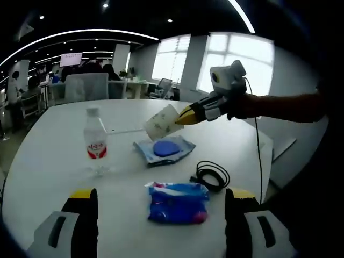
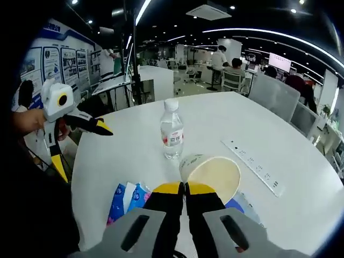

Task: Arrange the tabletop items into an orderly group along one side of the table until the central work area is clear of visible clutter.

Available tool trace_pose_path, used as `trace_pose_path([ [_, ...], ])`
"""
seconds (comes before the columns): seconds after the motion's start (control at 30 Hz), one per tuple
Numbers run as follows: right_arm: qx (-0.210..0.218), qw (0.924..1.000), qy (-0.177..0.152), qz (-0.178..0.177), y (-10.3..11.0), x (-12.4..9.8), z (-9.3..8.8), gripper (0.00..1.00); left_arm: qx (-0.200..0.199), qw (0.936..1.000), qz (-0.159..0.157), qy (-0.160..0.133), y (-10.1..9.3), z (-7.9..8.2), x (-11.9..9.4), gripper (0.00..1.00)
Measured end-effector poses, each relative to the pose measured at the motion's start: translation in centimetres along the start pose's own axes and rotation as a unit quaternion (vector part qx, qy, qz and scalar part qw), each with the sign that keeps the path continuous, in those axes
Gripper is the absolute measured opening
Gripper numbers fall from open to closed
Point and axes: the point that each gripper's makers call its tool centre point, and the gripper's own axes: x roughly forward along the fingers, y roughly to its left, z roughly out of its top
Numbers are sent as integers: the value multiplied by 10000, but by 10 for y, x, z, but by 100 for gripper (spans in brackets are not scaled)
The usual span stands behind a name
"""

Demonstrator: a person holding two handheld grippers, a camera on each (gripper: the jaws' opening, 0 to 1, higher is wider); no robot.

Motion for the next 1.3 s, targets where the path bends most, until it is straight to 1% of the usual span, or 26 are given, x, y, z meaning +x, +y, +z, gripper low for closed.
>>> trace_pose_path([
  [0.07, -60, 10000, 53, 29, 1, 7, 1, 0, -3, 10000, 1, 6, 3, -1, 0, 97],
  [0.13, -141, 9997, 126, 120, 3, 19, 0, 0, -42, 10000, -13, 32, 6, -3, 1, 97],
  [0.17, -159, 9997, 141, 130, 3, 21, 0, 0, -44, 10000, -17, 30, 7, -3, 1, 97],
  [0.2, -225, 9994, 194, 165, 8, 26, 1, 0, -53, 10000, -27, 23, 8, -3, 1, 97],
  [0.3, -314, 9989, 275, 219, 7, 37, 2, 0, -69, 10000, -43, 12, 9, -3, 2, 97],
  [0.33, -337, 9987, 315, 238, 8, 39, 2, 0, -68, 10000, -45, 14, 12, -3, 3, 97],
  [0.47, -492, 9970, 528, 287, 6, 55, -5, 0, -69, 10000, -52, 21, 19, -1, 4, 96],
  [0.53, -535, 9966, 562, 291, 6, 58, -7, 0, -54, 10000, -59, 20, 19, -1, 4, 96],
  [0.67, -741, 9943, 700, 318, 8, 65, -11, 0, -12, 10000, -38, 38, 25, 2, 6, 96],
  [0.7, -771, 9935, 757, 365, 9, 69, -13, 0, -17, 10000, -38, 34, 26, 4, 5, 96],
  [0.77, -874, 9919, 863, 334, 7, 76, -17, 0, -54, 10000, -35, 21, 28, 5, 6, 96],
  [0.87, -848, 9912, 920, 427, 11, 80, -19, 0, -152, 9999, -42, -10, 30, 6, 6, 96],
  [0.97, -1026, 9880, 1067, 442, 13, 85, -23, 0, -157, 9999, -22, -4, 31, 6, 6, 95],
  [1.07, -1000, 9878, 1075, 511, 15, 91, -23, 0, -166, 9999, -12, 27, 33, 4, 6, 95],
  [1.3, -1120, 9861, 1107, 537, 18, 98, -20, 0, -195, 9998, -9, 100, 35, 0, 7, 94],
])
